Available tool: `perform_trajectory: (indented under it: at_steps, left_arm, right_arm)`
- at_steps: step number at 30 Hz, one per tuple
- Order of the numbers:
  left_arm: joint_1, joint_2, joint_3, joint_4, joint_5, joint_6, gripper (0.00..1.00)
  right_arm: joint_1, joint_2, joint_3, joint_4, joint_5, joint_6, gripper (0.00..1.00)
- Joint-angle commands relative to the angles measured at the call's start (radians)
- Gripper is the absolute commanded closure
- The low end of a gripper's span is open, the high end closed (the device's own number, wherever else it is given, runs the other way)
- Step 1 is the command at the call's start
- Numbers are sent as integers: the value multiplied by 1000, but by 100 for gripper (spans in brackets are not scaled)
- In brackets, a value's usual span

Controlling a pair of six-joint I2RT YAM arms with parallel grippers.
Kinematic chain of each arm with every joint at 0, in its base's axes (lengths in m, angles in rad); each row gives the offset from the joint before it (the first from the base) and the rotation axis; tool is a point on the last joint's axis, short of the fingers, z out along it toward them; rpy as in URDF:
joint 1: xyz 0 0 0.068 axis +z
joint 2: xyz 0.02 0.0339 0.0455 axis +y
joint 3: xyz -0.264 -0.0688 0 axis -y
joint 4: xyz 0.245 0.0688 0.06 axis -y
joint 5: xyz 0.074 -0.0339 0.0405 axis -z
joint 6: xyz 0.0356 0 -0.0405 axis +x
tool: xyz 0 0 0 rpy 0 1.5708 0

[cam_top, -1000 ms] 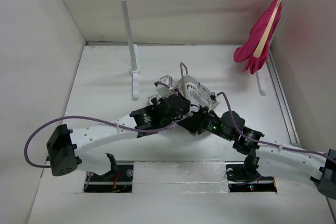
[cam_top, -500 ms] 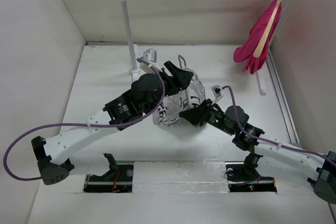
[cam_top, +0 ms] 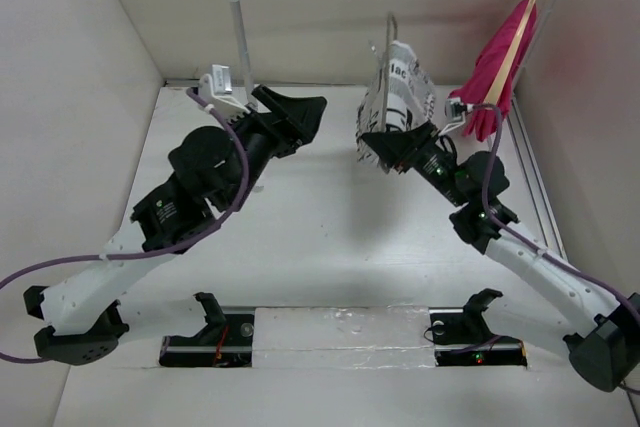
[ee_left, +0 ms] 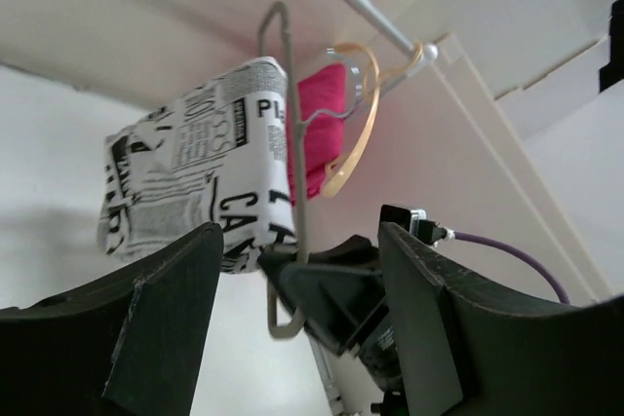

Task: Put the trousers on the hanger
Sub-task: Place the hanger at the clothesline.

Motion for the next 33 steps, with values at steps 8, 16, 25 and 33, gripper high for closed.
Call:
perform_trajectory:
  at_steps: [8,16,25,33]
  left_arm:
    - [4,-85,-117,-21,30,-26,39]
    - [4,-204,-222,-93,32,-78,40]
    - [4,-201,-243,-93,69,-51,40]
    - [4,-221,-303,-79,106,-52,40]
  right_arm:
    - [-229,192,355,381,-23,100,100]
    - [-257,314,409,483,37,177,100]
    - [-257,330,402,509,108,157,100]
    - [-323,464,543,499,200,200,100]
